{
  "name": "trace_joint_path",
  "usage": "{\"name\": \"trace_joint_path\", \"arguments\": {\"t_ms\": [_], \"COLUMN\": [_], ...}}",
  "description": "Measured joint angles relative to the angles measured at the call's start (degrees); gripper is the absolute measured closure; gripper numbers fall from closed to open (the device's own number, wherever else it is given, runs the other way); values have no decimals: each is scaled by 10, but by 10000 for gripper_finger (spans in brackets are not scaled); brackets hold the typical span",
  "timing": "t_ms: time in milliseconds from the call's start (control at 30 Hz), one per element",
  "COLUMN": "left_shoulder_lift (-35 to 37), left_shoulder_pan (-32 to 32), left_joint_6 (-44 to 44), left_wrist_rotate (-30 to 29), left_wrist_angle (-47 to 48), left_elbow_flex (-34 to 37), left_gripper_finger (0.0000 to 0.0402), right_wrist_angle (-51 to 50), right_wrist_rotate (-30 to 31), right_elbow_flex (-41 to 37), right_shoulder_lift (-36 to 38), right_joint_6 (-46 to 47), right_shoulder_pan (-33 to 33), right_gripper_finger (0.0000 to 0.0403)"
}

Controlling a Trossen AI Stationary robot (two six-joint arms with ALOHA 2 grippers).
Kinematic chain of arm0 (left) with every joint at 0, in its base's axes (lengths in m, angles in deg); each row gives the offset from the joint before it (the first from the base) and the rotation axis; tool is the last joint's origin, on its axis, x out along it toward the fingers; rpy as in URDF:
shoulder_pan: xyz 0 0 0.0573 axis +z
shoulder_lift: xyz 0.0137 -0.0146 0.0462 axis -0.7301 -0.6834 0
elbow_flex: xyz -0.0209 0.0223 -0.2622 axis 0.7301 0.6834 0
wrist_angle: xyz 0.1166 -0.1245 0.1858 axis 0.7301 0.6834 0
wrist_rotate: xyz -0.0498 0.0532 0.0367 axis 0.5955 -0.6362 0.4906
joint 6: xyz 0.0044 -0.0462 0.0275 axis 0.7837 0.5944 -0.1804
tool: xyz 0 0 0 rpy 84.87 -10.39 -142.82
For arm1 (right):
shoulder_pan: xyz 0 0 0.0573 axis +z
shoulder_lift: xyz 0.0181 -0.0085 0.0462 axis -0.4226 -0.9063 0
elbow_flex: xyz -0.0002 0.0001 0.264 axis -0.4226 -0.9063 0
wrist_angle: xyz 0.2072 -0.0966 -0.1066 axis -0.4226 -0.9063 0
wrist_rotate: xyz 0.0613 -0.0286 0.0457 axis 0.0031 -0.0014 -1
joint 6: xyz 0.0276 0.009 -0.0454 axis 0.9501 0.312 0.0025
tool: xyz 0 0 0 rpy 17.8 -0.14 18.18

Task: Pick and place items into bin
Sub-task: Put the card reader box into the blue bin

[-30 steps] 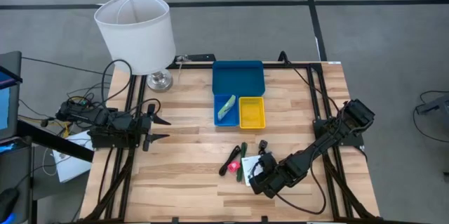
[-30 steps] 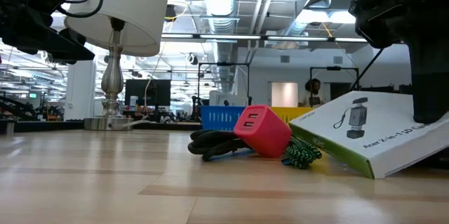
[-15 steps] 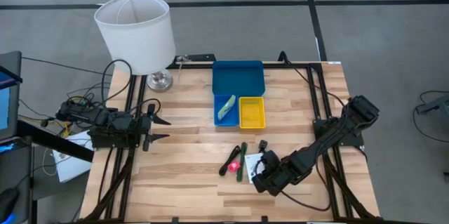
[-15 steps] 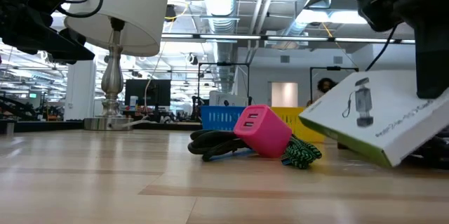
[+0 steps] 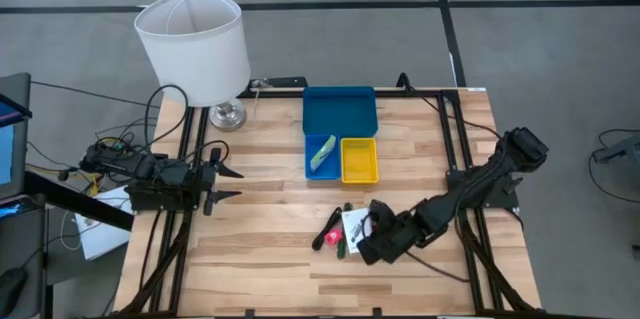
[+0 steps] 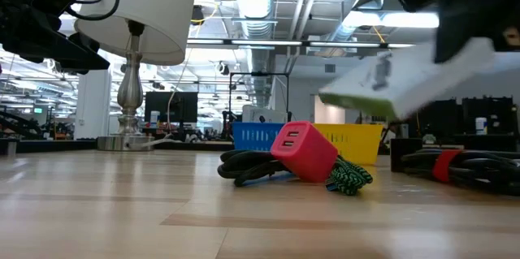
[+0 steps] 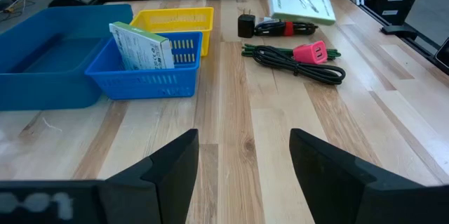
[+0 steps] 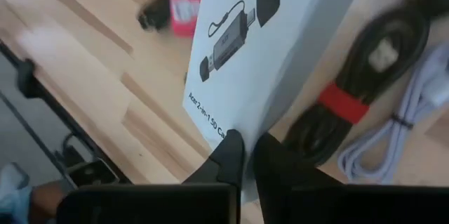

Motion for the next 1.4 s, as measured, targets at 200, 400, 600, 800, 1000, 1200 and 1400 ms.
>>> {"name": "trace_joint_path", "arguments": {"t_ms": [200,400,600,800,1000,1200,1400], "left_shoulder_lift": [0,0,0,0,0,0,0], "left_shoulder_pan": [0,0,0,0,0,0,0], "left_joint_6": [0,0,0,0,0,0,0], "left_wrist_rotate": [0,0,0,0,0,0,0], "left_wrist_angle": [0,0,0,0,0,-1,-1], "left_elbow_flex": [0,0,0,0,0,0,0], "left_gripper_finger": [189,189,189,189,189,189,189], "right_wrist_angle": [0,2,10,30,34,16,-13], "right_wrist_rotate": [0,-48,-139,-203,-234,-243,-248], "right_elbow_flex": [0,1,1,1,3,1,1], "right_shoulder_lift": [45,83,87,74,56,55,54], "right_joint_6": [-56,-109,-157,-198,-221,-234,-244], "right_shoulder_pan": [-58,-146,-243,-317,-360,-391,-419], "right_gripper_finger": [392,392,392,392,392,392,392]}}
